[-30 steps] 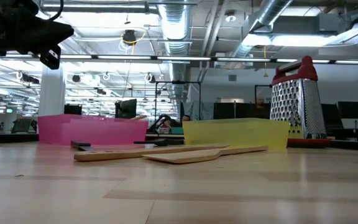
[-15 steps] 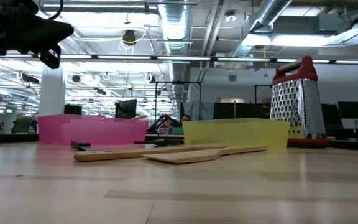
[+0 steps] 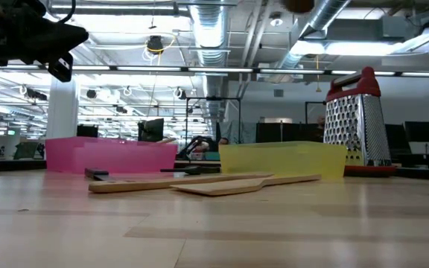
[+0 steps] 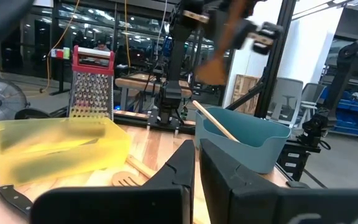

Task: Pick & Place Kitchen Items
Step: Put the wooden serving spoon into the blue bin

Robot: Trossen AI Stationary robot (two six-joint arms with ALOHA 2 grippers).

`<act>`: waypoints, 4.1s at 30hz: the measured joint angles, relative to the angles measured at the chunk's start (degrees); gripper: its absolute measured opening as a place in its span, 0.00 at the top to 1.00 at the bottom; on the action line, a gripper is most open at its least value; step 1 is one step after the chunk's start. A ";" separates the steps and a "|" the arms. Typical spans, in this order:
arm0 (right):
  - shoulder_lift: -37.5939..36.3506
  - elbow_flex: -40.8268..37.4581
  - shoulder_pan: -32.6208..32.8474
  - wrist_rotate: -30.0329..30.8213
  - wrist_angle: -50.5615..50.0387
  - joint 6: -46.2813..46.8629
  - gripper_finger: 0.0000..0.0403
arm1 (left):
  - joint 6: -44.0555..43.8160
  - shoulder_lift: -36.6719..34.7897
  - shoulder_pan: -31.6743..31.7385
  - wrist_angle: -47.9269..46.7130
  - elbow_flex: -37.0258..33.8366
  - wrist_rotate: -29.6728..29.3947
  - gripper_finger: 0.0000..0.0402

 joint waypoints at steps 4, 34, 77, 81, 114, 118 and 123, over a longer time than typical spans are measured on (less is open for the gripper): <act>-0.01 0.00 -1.61 9.37 -5.48 1.46 0.91 | -0.01 0.00 0.00 0.04 0.00 0.00 0.98; -0.01 0.04 -1.49 14.33 34.85 -57.75 0.91 | -0.01 0.02 0.00 0.24 0.00 0.02 0.98; -0.01 -5.17 26.97 -13.49 -23.17 39.90 0.91 | 0.00 0.02 -0.01 0.34 0.00 0.02 0.98; -0.01 -9.03 29.16 -13.51 -22.73 42.35 0.91 | -0.01 0.02 0.00 0.35 0.00 0.02 0.98; -3.59 -30.66 48.10 -3.32 -11.41 55.04 0.91 | -0.01 0.02 -0.01 0.90 0.00 0.02 0.98; -3.59 -32.65 48.01 -5.69 -8.94 51.97 0.91 | -0.01 0.02 0.00 1.05 0.00 0.00 0.98; -3.59 -35.39 47.54 -9.90 -5.50 50.60 0.91 | -0.01 0.02 0.00 1.21 0.00 0.02 0.98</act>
